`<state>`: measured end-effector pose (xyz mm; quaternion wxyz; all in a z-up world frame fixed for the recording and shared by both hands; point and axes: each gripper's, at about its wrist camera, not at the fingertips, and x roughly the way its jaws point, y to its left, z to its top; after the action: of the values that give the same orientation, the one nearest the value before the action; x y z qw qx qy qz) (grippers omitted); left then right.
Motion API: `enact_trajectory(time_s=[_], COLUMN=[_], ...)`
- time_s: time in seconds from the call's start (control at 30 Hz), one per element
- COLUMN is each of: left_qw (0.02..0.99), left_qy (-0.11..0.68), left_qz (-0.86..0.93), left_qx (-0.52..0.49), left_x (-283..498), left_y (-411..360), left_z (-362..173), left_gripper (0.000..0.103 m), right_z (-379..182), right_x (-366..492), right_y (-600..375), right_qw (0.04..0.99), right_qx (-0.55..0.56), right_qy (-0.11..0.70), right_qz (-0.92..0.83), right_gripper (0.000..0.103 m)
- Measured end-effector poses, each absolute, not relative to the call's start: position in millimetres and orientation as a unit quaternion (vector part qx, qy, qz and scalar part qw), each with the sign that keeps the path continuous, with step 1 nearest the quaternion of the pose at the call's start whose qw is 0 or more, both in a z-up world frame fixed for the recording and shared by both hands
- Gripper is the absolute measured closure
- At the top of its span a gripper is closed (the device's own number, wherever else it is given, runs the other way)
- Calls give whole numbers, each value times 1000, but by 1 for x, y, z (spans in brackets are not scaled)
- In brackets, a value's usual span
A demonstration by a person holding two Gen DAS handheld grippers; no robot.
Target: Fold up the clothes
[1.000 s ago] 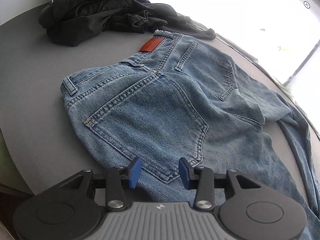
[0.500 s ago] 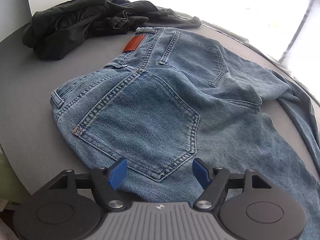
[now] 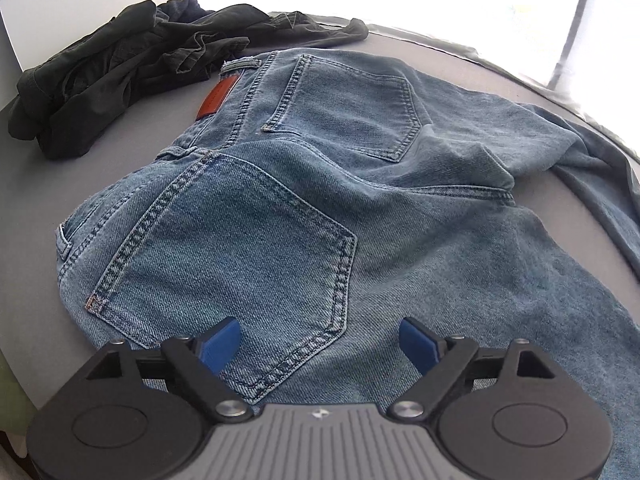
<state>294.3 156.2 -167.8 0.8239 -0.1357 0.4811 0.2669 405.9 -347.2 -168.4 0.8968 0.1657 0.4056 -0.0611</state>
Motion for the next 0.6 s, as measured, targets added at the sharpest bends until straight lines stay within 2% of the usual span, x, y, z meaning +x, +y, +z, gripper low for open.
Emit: enact_trajectory(time_s=[0.03,0.07,0.1,0.13,0.2,0.6], left_qw=[820,816,814,811,804,795], left_qy=[484,486,486,487,493,508], left_qz=[274,281,287,292,297,292], left_qx=[-136,-136,-139,-143,-150,-159], left_x=[297,300,303,306,311,320], left_y=[155,155,154,153,154,163], left_z=[-172,-176,-178,-179,-181,-181], left_gripper=[13,10,7,4,0,0], right_z=[-170,-170,-169,-166,-155,-80], right_x=[412,418,424,431,440,555], right_y=[-348,-349,-351,-354,-363,-411], right_qw=[896,896,896,896,902,935], right_qx=[169,171,173,176,191,269], right_qy=[407,407,407,406,387,226], right_qz=[-58,-51,-44,-39,-22,-52], right_gripper=[43,54,87,95,96,96])
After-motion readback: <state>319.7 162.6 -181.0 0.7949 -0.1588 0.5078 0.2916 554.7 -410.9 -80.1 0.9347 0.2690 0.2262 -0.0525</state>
